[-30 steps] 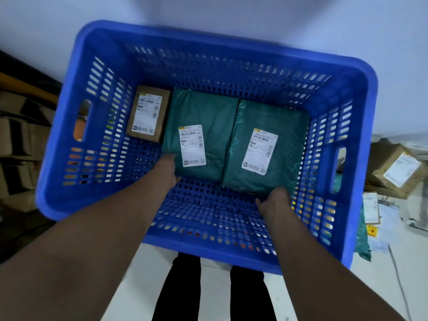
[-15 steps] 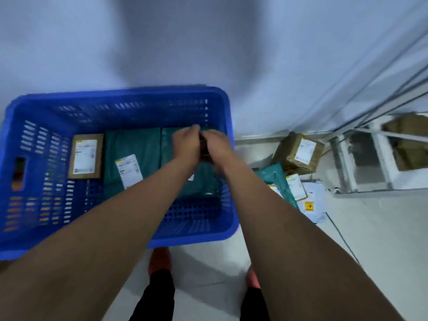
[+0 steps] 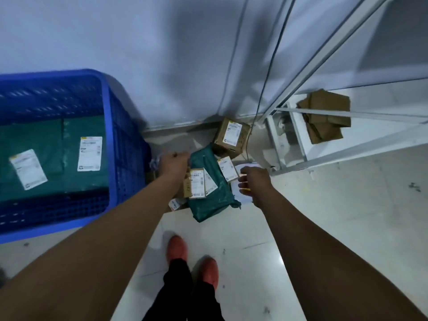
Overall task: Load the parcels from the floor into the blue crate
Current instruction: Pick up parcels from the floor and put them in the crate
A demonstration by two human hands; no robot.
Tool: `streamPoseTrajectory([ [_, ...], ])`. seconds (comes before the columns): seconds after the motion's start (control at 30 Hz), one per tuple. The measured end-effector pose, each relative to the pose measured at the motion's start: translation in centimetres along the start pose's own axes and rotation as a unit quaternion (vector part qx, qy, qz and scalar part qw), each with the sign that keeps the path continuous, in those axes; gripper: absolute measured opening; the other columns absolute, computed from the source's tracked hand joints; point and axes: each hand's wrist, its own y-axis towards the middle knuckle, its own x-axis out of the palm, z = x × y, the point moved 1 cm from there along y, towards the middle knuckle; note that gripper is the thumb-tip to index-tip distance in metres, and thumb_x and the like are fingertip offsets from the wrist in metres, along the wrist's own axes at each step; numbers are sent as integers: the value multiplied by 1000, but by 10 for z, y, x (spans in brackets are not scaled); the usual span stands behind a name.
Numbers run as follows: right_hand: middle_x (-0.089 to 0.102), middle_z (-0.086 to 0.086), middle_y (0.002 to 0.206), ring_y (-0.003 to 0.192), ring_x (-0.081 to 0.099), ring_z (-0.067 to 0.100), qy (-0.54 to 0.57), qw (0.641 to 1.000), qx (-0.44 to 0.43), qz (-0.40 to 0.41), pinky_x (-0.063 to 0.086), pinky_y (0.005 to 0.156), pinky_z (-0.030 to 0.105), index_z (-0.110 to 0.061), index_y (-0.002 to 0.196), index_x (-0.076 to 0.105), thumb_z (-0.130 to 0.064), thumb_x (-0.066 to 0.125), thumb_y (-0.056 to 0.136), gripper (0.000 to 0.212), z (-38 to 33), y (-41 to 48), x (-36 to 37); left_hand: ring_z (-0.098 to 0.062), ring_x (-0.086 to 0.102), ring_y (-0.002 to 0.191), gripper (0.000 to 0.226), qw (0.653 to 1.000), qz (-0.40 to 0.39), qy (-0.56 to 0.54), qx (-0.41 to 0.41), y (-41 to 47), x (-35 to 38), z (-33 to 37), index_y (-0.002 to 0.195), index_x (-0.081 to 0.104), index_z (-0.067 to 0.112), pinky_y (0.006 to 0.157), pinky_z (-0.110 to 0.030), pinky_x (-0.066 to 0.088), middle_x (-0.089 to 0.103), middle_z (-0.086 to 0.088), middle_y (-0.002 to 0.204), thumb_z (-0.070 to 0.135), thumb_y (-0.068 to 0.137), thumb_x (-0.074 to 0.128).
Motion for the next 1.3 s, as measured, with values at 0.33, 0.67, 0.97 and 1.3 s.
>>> streamPoseTrajectory([
  [0.33,61,9,86,67,54,18,-95,982,90,-133,45,61,26,-8,94,61,-15,60,94,7,52,114,104,-32,67,107,11,985,-34,124,-111,122,-16,-130,86,61,13,99,-48,55,69,-19,116,10,92,69],
  [0.67,64,10,111,96,61,24,-237,949,41,-206,51,94,41,-9,124,59,-31,54,97,35,114,233,196,-30,65,110,40,984,90,150,-34,214,35,-211,128,62,16,99,-41,52,69,-8,125,32,91,70],
  [0.97,71,5,102,92,61,23,-102,968,94,-208,50,80,37,-19,102,69,-26,46,95,25,128,238,201,-26,66,108,55,994,83,63,-40,216,64,-208,127,58,18,93,-44,57,70,-5,122,17,78,83],
  [1.3,71,9,114,103,68,30,-86,972,46,-215,58,74,36,-18,111,63,-22,62,97,15,45,171,143,-35,75,97,50,987,-49,-125,-86,142,38,-121,126,64,19,84,-59,60,76,-11,113,12,79,80],
])
